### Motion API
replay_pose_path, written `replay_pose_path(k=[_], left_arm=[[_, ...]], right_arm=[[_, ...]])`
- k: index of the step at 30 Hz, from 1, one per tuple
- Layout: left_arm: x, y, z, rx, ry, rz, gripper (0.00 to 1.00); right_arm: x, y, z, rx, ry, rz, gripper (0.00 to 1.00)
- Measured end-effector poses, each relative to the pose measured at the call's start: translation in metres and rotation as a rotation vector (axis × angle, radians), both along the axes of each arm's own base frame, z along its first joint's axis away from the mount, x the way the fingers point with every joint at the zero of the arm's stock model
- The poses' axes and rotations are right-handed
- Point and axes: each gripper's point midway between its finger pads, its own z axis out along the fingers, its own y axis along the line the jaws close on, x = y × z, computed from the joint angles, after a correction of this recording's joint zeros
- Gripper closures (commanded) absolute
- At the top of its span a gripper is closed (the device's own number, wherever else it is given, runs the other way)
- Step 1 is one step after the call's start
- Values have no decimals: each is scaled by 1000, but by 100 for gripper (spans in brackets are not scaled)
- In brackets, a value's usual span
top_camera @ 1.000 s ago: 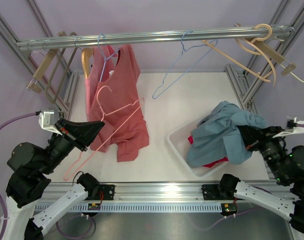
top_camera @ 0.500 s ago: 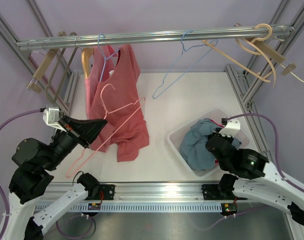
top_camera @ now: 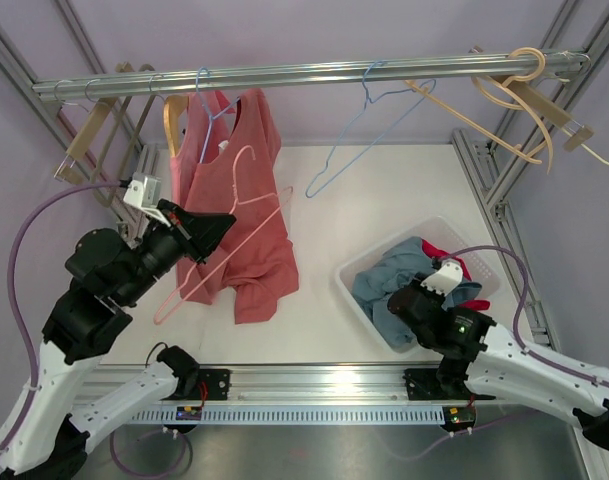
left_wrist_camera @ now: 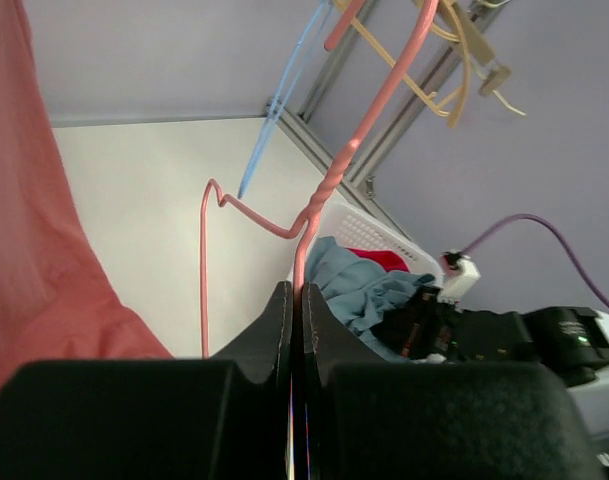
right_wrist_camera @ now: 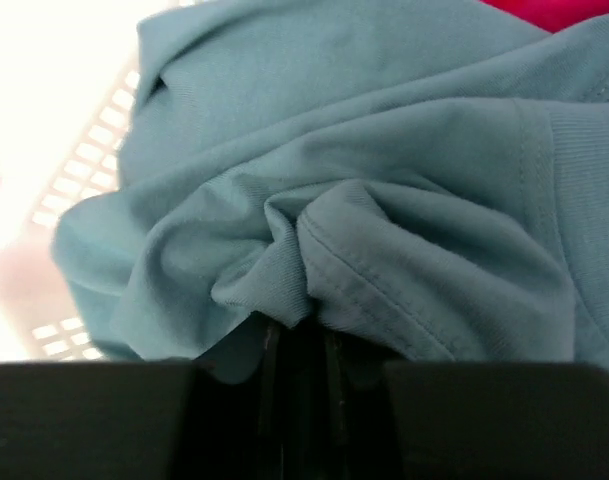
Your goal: Remove the t-shirt from the hanger
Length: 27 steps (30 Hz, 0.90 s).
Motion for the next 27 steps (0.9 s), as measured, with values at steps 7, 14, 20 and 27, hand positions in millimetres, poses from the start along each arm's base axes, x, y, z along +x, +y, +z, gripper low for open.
replay_pose_path(k=[7,14,20,27], left_arm=[[46,-16,-3,103,25,67,100],[93,-46,-6,193,45,65,100],[119,-69,16,181,-23,44,100],[147,-97,22,155,-72,9,100]], right_arm=[[-4,1,71,168,-121,69,14],[-17,-22,135,257,-238,105,7],[-25,-36,151,253,-289,137,7],[-26,-29,140,207,-256,184,7]])
